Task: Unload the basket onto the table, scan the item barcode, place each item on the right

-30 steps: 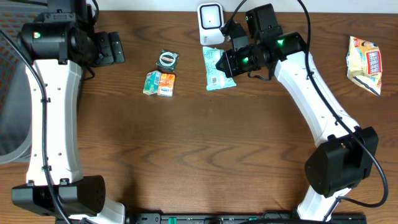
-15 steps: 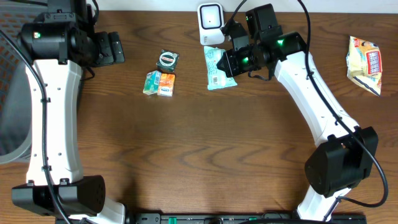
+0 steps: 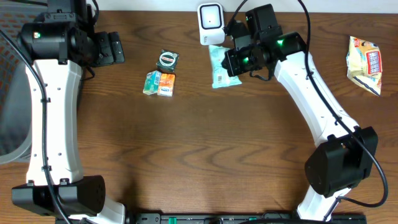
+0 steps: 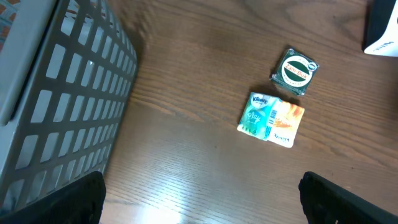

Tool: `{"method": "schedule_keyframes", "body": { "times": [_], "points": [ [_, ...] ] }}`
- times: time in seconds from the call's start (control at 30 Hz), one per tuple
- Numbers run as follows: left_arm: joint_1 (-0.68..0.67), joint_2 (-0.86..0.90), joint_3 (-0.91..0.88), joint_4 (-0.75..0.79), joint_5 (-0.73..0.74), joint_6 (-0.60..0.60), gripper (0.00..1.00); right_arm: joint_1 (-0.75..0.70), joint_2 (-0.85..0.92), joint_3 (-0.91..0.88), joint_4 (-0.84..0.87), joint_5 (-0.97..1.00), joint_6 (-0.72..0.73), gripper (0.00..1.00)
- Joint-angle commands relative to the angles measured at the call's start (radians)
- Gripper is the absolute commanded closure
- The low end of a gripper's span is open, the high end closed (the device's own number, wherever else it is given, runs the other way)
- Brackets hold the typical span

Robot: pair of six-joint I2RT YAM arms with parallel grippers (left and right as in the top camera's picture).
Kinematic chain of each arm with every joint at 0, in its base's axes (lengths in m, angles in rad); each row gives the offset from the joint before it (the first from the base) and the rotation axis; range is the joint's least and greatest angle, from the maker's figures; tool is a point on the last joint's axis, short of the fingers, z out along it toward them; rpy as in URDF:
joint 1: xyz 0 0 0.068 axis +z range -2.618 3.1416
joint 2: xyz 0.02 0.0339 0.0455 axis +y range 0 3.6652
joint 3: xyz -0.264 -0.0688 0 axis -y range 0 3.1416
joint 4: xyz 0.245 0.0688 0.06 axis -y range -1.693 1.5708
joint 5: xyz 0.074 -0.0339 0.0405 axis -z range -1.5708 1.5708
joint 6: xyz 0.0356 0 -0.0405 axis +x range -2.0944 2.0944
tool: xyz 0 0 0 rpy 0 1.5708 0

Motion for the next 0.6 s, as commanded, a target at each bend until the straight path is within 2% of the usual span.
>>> {"method": "schedule_keyframes", "body": {
  "times": [0.0,0.13,0.3,0.57],
  "points": [
    [0.004,0.004,-0.005,0.000,-0.016,-0.009,0.02,0.024,0.003,-0.007,0.002,0.278,0.010,0.99],
    [0.004,0.004,-0.005,0.000,-0.016,-0.009,0.02,0.046,0.003,-0.042,0.026,0.529,0.010,0.99],
    [0.004,0.004,-0.005,0.000,-0.016,-0.009,0.02,0.058,0.003,-0.179,0.162,0.795,-0.008,0.99],
    [0.004,0.004,-0.005,0.000,-0.016,-0.009,0.02,0.057,0.013,-0.386,0.417,1.054,-0.221,0.99]
  ]
}}
